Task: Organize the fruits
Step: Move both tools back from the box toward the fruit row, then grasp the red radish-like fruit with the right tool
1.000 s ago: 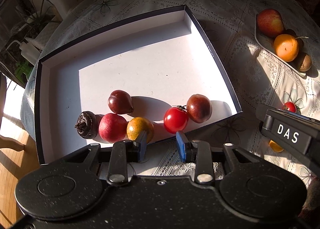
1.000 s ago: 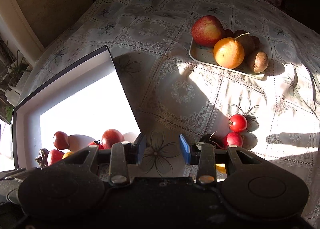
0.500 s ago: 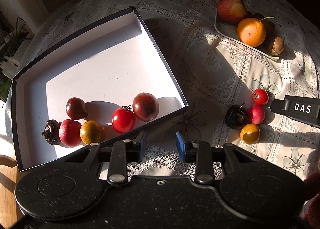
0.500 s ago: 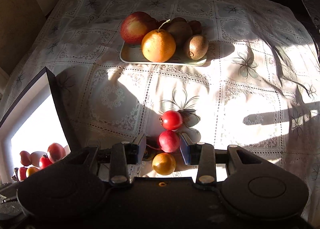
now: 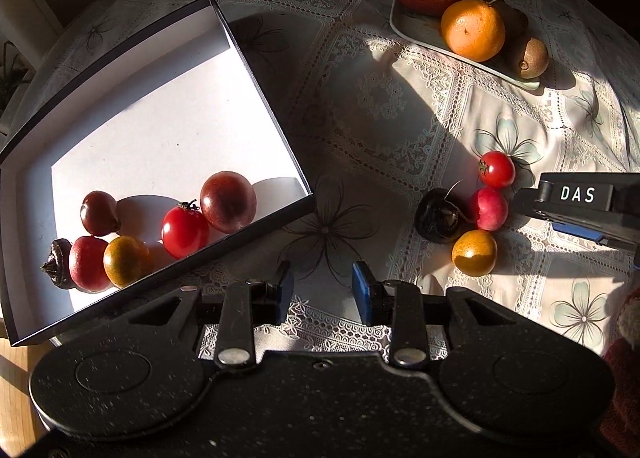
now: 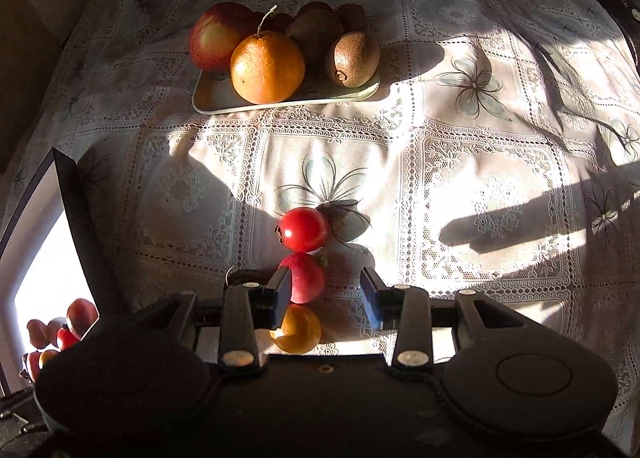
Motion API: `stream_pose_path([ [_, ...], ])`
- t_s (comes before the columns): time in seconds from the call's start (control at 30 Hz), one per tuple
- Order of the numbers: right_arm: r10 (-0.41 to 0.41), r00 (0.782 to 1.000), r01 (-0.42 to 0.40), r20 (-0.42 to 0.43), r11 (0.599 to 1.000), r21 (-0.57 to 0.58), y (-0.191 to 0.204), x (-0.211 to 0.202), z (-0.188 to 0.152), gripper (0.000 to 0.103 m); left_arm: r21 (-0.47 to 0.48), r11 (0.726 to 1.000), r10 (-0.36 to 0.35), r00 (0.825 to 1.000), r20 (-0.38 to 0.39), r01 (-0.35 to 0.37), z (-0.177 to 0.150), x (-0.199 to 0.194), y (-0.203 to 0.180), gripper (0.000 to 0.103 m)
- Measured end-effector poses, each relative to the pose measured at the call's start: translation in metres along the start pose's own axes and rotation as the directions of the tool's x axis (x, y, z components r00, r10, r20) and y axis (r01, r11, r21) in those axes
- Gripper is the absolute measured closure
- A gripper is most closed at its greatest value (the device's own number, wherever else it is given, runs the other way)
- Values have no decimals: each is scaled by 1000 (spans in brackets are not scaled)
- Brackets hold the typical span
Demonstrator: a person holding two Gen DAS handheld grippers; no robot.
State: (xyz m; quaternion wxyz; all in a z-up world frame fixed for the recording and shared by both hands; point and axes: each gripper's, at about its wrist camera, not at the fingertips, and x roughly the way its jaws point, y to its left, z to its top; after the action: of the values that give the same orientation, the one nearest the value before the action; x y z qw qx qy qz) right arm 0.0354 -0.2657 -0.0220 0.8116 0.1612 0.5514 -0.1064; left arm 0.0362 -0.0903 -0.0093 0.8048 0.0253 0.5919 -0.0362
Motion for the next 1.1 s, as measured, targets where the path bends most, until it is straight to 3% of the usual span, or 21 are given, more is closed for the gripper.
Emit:
stream_pose_path([
  [0.2, 3, 1000, -3, 8, 1000, 22, 2, 13, 4, 63, -11, 1000, -1, 1000, -19, 1, 3, 9, 3, 60],
  [0.8, 15, 997, -9, -72, 996, 86, 10, 55, 10, 62, 14, 1000, -3, 1000, -25, 3, 3, 16, 5, 60],
  [1.1, -9, 999, 12, -43, 998, 63, 0, 36, 8, 66, 37, 998, -41, 999, -3, 41, 5, 14, -7, 60],
])
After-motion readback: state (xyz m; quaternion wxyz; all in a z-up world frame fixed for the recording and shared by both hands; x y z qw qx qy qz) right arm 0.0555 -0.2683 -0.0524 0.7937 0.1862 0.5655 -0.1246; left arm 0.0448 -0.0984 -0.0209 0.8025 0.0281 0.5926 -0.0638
